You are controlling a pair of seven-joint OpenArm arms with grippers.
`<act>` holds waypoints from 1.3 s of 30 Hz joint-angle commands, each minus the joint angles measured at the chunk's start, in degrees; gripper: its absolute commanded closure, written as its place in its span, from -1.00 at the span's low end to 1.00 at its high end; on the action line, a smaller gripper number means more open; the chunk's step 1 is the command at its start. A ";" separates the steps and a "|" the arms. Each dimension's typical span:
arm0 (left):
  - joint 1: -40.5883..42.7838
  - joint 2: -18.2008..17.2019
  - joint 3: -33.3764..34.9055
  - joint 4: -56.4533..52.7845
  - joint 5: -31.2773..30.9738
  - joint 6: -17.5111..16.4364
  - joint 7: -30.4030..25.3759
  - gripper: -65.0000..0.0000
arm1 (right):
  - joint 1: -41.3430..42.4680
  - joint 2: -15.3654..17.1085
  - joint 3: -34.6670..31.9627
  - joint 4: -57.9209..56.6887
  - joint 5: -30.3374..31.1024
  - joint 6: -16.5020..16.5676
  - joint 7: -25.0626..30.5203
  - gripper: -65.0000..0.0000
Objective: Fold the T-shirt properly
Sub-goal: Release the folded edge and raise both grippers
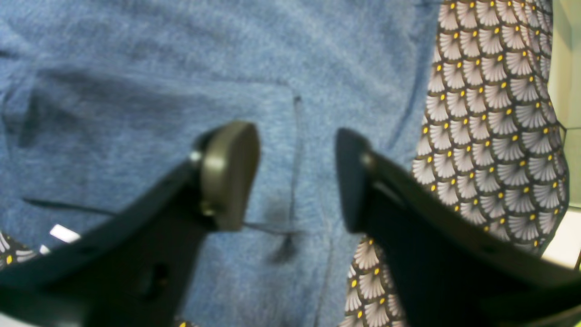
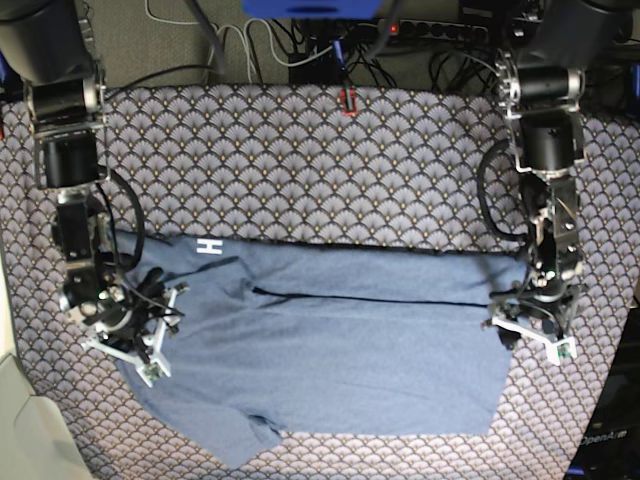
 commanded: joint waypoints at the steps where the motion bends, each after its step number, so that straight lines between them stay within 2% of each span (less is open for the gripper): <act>1: -0.95 -0.74 -0.46 2.46 -0.16 -0.36 -1.89 -0.31 | 1.85 0.73 0.52 0.98 0.15 -0.22 0.98 -0.18; 4: 1.78 -0.74 -0.81 5.98 -0.60 -0.01 -0.31 -0.31 | 1.24 2.05 0.79 1.24 0.15 -0.22 0.28 -0.27; 9: 7.14 -0.21 -4.86 8.62 -0.69 -0.01 -0.58 -0.31 | -2.63 2.40 6.41 1.42 0.23 -0.22 -1.04 -0.27; 13: 10.04 -0.12 -7.49 8.70 -0.77 -0.01 -0.66 -0.31 | -8.08 2.40 9.23 6.60 0.23 -0.22 -0.78 -0.27; 18: 10.57 -0.04 -7.76 7.12 -0.77 -0.19 -0.66 -0.31 | -13.00 2.40 9.31 13.64 0.23 -0.22 -1.04 -0.27; 20: 10.57 1.02 -8.02 7.03 -0.77 -0.19 -0.66 -0.31 | -14.15 2.40 9.31 15.39 0.15 -0.22 -1.04 -0.27; 27: 10.66 3.48 -8.02 6.24 -0.77 -0.19 -0.66 -0.31 | -14.94 3.19 9.84 16.45 0.15 -0.22 -1.13 -0.27; 33: 11.54 4.18 -8.11 6.24 -0.77 -0.19 -0.66 -0.30 | -15.55 3.55 10.72 16.71 0.15 -0.22 -1.13 -0.27; 35: 11.54 4.18 -8.11 6.24 -0.77 -0.19 -0.66 -0.21 | -15.55 3.55 11.25 16.71 0.15 -0.22 -1.13 -0.27; 39: 11.80 4.18 -8.11 6.24 -0.77 -0.19 -0.66 0.33 | -15.55 3.55 11.95 16.71 0.15 -0.22 -1.13 -0.27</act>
